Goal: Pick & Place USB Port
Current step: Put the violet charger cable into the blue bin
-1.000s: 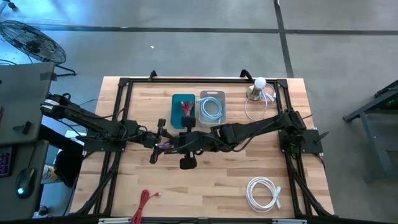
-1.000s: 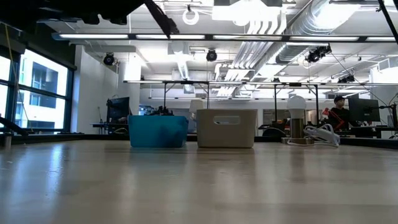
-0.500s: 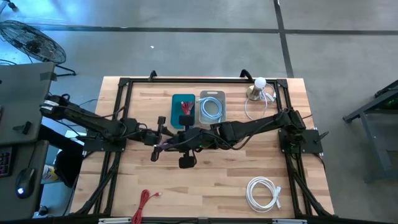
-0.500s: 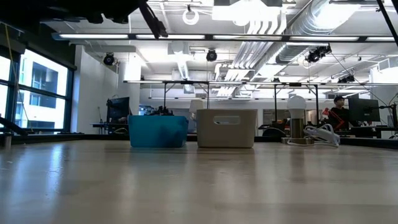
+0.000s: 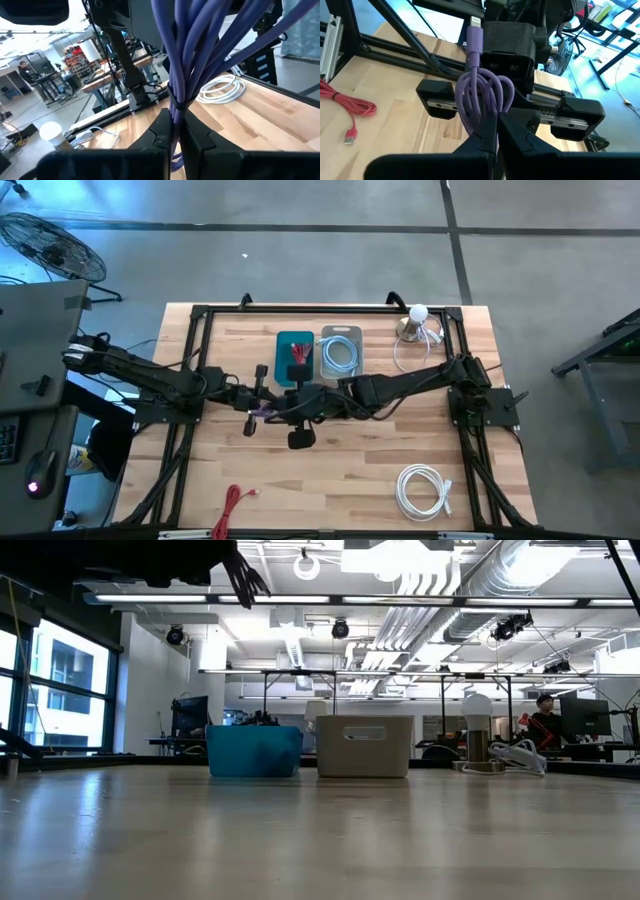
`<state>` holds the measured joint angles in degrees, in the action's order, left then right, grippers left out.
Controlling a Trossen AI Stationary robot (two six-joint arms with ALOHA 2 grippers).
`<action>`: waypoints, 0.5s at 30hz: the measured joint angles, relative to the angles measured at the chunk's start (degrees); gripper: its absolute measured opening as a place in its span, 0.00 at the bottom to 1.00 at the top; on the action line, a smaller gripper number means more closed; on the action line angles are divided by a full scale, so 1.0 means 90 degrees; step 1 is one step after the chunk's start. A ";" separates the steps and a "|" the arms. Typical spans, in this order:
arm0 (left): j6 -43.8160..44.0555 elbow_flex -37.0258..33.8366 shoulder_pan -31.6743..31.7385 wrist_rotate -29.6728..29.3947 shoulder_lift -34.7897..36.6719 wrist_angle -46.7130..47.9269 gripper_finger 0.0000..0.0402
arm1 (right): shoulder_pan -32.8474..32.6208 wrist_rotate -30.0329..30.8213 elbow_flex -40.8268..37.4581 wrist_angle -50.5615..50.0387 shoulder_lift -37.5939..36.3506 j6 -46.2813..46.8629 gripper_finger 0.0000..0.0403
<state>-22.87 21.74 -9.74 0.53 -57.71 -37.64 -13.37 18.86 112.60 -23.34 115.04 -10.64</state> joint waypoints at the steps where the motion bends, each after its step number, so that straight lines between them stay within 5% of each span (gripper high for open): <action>1: -0.0002 0.0000 -0.0002 -0.0045 0.0002 0.0014 0.02 | -0.0012 0.0002 -0.0001 0.0006 0.0000 -0.0041 0.00; 7: -0.0051 0.0012 -0.0007 -0.0009 0.0011 0.0020 0.02 | -0.0119 0.0035 -0.0007 0.0144 0.0002 -0.0160 0.04; 15: -0.0100 -0.0002 0.0005 -0.0203 -0.0003 0.0267 0.02 | -0.0325 0.0295 0.0073 0.0114 -0.0032 -0.0165 0.27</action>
<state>-23.77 21.71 -9.69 -1.30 -57.74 -35.23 -16.30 21.52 113.25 -22.32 114.76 -12.12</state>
